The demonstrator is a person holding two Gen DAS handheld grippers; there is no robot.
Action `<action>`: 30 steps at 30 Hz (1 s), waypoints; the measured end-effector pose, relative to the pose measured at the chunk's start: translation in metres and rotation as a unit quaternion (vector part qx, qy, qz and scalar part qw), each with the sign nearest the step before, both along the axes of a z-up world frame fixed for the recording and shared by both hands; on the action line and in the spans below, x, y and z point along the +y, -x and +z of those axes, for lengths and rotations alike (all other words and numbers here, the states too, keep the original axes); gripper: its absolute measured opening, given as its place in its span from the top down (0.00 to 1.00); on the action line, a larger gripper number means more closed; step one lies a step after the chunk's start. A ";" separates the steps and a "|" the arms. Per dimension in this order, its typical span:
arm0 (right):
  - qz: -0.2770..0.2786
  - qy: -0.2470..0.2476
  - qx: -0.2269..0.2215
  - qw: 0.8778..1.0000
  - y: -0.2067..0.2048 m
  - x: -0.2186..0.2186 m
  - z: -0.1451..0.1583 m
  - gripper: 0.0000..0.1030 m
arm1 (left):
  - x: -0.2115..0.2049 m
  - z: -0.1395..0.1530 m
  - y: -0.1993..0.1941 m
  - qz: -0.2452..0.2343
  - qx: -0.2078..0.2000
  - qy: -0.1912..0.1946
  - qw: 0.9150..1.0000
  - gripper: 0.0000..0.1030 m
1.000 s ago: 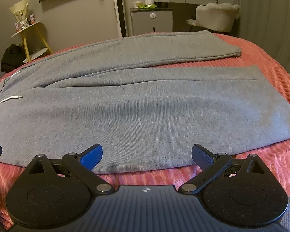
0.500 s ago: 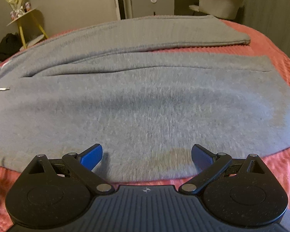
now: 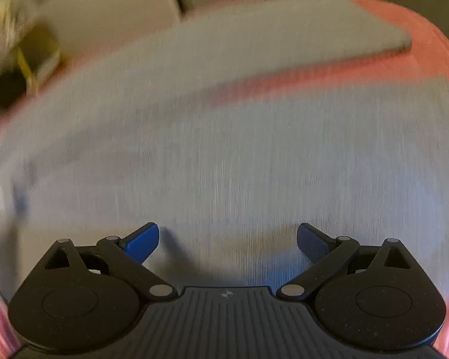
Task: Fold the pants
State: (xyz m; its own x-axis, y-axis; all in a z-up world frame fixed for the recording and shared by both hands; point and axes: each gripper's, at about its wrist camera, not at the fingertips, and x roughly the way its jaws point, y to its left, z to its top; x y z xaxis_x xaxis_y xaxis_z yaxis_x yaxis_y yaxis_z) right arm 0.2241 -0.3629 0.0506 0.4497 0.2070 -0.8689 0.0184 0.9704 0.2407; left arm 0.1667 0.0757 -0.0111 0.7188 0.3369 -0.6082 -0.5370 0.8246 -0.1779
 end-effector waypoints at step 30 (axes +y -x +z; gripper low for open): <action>-0.276 0.006 -0.176 0.945 -0.202 -0.063 0.007 0.96 | 0.047 -0.035 -0.001 -0.055 -0.102 0.069 0.991 0.00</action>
State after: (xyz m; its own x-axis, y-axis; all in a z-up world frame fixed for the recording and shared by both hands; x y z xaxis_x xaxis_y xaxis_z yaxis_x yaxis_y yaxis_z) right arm 0.4260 -0.4262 0.0575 0.7481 -0.1527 -0.6458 0.4432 0.8392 0.3151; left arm 0.1682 0.1226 -0.0457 0.8590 0.1729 -0.4819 -0.3863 0.8366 -0.3884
